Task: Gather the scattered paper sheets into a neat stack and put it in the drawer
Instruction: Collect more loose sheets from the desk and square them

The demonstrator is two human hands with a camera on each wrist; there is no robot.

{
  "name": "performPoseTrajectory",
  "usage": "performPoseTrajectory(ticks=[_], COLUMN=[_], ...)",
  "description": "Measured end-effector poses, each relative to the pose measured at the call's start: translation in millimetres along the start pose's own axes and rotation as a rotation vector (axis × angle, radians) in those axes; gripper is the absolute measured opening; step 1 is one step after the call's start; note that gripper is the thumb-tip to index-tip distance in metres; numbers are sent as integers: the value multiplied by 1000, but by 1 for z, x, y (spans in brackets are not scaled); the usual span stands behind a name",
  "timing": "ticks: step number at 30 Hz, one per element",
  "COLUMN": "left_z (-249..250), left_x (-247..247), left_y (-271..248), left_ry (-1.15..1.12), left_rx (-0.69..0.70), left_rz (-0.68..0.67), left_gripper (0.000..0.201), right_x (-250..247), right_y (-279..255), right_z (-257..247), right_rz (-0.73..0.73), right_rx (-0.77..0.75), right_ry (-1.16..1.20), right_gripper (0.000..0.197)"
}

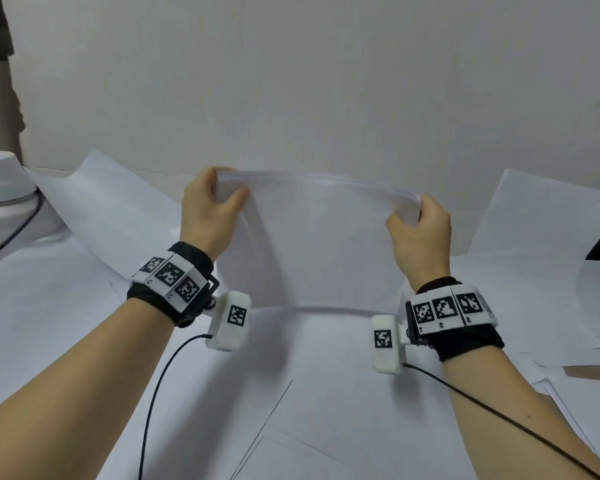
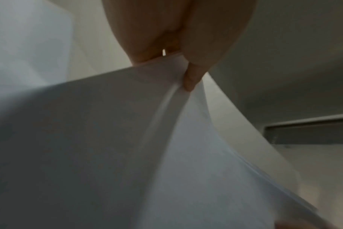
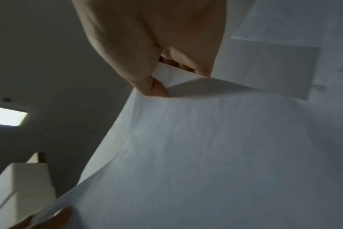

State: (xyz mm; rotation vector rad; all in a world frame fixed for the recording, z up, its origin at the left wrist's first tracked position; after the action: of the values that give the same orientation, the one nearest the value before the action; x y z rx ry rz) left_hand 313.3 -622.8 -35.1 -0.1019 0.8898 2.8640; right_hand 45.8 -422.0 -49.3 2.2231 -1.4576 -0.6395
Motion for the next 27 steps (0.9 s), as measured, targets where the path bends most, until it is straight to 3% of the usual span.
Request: performPoseTrajectory(ticks=[3, 6, 8, 10, 13, 15, 17, 19, 21, 23, 27], left_z=[31, 24, 8, -5, -21, -29, -39, -50, -63, -70, -71], left_x=[0, 2, 3, -2, -6, -6, -4, -2, 2, 6, 10], left_y=[-18, -52, -70, -75, -68, -63, -60, -63, -69, -73, -72], left_ry=[-34, -41, -30, -45, -134, -194, -246, -290, -298, -277, -263], left_rx=[86, 24, 0, -41, -154, -229, -298, -356, -399, -405, -413], left_rz=[45, 50, 22, 5, -12, -42, -99, -157, -203, -226, -211], left_gripper=[39, 66, 81, 88, 86, 75, 65, 65, 64, 53, 46], right_x=[-15, -16, -13, -15, -25, -28, -30, -33, -22, -10, -11], right_y=[-18, -48, -66, -73, -68, -65, -60, -57, -59, -67, -66], right_z=[-39, -44, -35, -30, -30, -35, -28, -2, 29, 43, 42], right_rz=[63, 38, -43, -83, -42, -35, -17, 5, -57, -154, -105], right_rx=[-63, -25, -52, -110, -83, -89, -40, 158, 390, 494, 444], right_ry=[29, -10, -222, -396, -387, -354, -187, 101, 273, 236, 233], right_gripper=[21, 74, 89, 80, 62, 66, 80, 83, 54, 23, 20])
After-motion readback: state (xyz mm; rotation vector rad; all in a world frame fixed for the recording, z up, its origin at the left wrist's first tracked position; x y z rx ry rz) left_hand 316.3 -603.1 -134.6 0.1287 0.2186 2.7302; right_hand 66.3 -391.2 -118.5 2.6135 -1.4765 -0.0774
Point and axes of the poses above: each hand's wrist, its own y-axis towards the middle knuckle, its own x-axis out of the palm, z = x × y, the point moved 8 cm from there along y, towards the middle knuckle, and after that the axes turned 3 degrees about z, right-handed, at the moved point
